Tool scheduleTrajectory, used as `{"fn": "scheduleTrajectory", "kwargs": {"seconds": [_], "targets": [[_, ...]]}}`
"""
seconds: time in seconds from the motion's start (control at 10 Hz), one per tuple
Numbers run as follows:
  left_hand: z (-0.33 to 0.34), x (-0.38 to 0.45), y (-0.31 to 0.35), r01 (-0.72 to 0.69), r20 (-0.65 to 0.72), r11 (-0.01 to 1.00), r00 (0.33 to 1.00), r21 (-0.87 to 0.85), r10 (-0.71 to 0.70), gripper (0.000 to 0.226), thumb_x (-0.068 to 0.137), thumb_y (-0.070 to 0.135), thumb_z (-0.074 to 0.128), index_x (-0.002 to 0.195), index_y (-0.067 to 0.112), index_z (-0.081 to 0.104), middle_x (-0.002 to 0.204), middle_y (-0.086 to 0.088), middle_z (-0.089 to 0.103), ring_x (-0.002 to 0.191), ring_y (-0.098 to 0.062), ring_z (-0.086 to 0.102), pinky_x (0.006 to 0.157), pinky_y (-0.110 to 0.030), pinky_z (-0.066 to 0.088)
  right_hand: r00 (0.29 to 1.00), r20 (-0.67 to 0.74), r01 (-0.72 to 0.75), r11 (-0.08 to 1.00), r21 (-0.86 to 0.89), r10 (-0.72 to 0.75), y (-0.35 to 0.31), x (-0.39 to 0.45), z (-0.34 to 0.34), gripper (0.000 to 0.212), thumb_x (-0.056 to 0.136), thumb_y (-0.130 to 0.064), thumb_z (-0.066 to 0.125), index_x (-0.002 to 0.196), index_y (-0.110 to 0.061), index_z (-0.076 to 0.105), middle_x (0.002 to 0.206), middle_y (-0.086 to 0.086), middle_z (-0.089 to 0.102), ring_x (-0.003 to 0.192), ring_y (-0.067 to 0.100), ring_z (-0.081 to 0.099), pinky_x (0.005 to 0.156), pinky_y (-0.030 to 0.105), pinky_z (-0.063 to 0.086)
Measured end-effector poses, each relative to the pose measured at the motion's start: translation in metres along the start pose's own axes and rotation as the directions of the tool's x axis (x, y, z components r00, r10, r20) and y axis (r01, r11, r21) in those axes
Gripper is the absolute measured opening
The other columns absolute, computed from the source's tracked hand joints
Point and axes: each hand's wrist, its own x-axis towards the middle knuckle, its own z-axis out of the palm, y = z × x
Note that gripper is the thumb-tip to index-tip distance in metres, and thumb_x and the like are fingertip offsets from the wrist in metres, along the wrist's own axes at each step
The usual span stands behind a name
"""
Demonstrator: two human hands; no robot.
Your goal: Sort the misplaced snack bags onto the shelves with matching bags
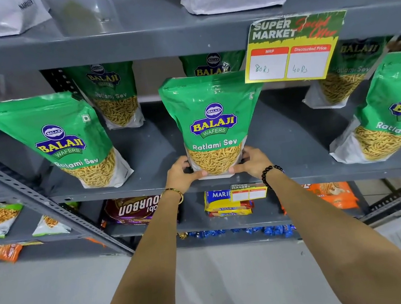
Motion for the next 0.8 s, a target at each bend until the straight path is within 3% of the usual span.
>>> {"fn": "scheduleTrajectory", "kwargs": {"seconds": [0.3, 0.5, 0.6, 0.8], "targets": [[-0.001, -0.004, 0.006, -0.011, 0.009, 1.000, 1.000, 0.016, 0.011, 0.055, 0.069, 0.017, 0.077, 0.117, 0.006, 0.051, 0.123, -0.014, 0.061, 0.107, -0.016, 0.050, 0.088, -0.028, 0.037, 1.000, 0.014, 0.003, 1.000, 0.011, -0.003, 0.002, 0.002, -0.001, 0.059, 0.065, -0.013, 0.079, 0.118, -0.008, 0.055, 0.122, 0.012, 0.063, 0.114, 0.028, 0.058, 0.095, 0.040, 0.046], [-0.001, -0.005, 0.006, -0.005, 0.011, 1.000, 1.000, 0.013, 0.005, 0.055, 0.069, 0.018, 0.077, 0.116, 0.006, 0.051, 0.122, -0.015, 0.061, 0.114, -0.023, 0.053, 0.088, -0.030, 0.039, 1.000, 0.015, 0.001, 1.000, 0.020, -0.001, 0.002, 0.001, 0.000, 0.059, 0.065, -0.012, 0.079, 0.119, -0.008, 0.054, 0.122, 0.012, 0.063, 0.114, 0.029, 0.058, 0.094, 0.039, 0.046], [-0.003, -0.006, 0.007, -0.008, 0.029, 1.000, 1.000, 0.029, 0.007, 0.058, 0.068, 0.015, 0.078, 0.118, 0.006, 0.051, 0.123, -0.014, 0.061, 0.111, -0.019, 0.053, 0.088, -0.027, 0.037, 1.000, 0.010, -0.004, 1.000, 0.022, 0.004, 0.005, 0.001, 0.000, 0.062, 0.065, -0.012, 0.079, 0.121, -0.007, 0.053, 0.124, 0.012, 0.062, 0.115, 0.029, 0.057, 0.095, 0.039, 0.045], [-0.001, -0.010, 0.000, 0.020, -0.006, 0.999, 1.000, 0.027, -0.019, 0.080, 0.065, 0.008, 0.079, 0.134, 0.006, 0.037, 0.137, -0.015, 0.051, 0.128, -0.029, 0.045, 0.104, -0.039, 0.037, 0.998, -0.058, 0.009, 0.999, 0.034, -0.007, 0.015, -0.004, 0.005, 0.074, 0.063, -0.001, 0.078, 0.128, -0.008, 0.044, 0.132, 0.013, 0.056, 0.123, 0.032, 0.051, 0.098, 0.041, 0.043]]}}
